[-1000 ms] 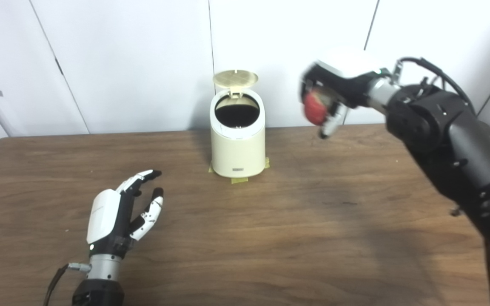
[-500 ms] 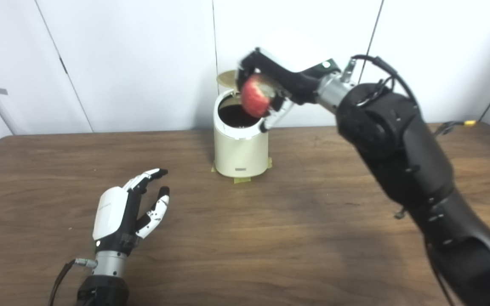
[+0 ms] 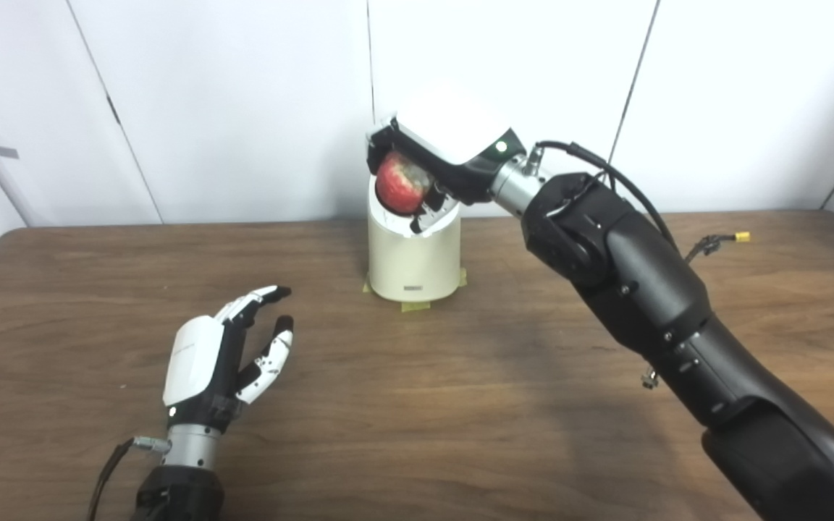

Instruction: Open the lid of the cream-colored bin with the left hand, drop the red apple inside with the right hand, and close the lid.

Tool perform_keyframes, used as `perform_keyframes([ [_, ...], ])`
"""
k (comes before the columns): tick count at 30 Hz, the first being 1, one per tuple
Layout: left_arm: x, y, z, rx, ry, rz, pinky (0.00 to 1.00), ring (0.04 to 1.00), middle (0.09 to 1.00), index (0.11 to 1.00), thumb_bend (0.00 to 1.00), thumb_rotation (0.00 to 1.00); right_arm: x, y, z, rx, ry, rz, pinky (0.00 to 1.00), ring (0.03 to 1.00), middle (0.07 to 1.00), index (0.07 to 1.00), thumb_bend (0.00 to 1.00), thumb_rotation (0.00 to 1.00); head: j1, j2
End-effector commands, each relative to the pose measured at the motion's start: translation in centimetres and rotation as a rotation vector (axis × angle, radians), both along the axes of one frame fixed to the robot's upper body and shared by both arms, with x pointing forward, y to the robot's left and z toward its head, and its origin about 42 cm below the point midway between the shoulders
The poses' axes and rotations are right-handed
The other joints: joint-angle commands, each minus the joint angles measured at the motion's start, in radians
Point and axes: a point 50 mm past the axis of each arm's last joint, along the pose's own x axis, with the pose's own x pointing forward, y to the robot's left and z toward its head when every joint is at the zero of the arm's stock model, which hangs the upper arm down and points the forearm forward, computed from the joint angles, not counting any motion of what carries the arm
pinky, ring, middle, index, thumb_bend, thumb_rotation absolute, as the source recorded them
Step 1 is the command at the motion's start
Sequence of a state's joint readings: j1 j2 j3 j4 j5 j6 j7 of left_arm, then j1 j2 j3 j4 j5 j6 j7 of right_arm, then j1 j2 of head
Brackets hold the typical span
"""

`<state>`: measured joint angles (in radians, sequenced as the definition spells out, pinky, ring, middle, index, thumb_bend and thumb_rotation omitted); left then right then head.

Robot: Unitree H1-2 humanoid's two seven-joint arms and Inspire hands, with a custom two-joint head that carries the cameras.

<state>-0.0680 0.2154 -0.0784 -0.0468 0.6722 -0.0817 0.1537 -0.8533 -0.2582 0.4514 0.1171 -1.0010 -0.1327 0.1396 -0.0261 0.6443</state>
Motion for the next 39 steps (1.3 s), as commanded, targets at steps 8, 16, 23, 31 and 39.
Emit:
perform_keyframes([
  [8, 0.6, -0.4, 1.1, -0.003, -0.066, -0.013, 0.70, 0.806, 0.790, 0.786, 0.25, 0.82, 1.6, 0.3, 1.7, 0.050, -0.097, -0.012, 0.33, 0.462, 0.578, 0.446, 0.49, 0.00, 0.000, -0.007],
  [16, 0.6, -0.4, 1.1, -0.011, -0.061, -0.007, 0.70, 0.806, 0.789, 0.787, 0.25, 0.78, 2.6, -0.1, 0.5, 0.144, -0.096, -0.030, 0.33, 0.462, 0.580, 0.450, 0.49, 0.00, -0.002, -0.006],
  [23, 0.5, -0.5, 1.0, -0.015, -0.066, -0.008, 0.69, 0.802, 0.792, 0.789, 0.26, 0.79, 3.2, -0.3, 0.1, 0.127, -0.113, -0.065, 0.33, 0.463, 0.588, 0.462, 0.49, 0.00, -0.005, -0.005],
  [31, 0.5, -0.5, 1.1, -0.013, -0.068, -0.013, 0.70, 0.802, 0.792, 0.789, 0.26, 0.81, 4.7, -1.0, -0.3, 0.091, -0.120, -0.150, 0.30, 0.447, 0.590, 0.475, 0.49, 0.00, -0.009, -0.002],
  [39, 0.5, -0.4, 1.0, -0.016, -0.066, -0.012, 0.69, 0.801, 0.791, 0.790, 0.27, 0.83, 4.8, -1.3, -0.6, 0.088, -0.066, -0.186, 0.36, 0.494, 0.580, 0.447, 0.49, 0.00, -0.011, -0.002],
])
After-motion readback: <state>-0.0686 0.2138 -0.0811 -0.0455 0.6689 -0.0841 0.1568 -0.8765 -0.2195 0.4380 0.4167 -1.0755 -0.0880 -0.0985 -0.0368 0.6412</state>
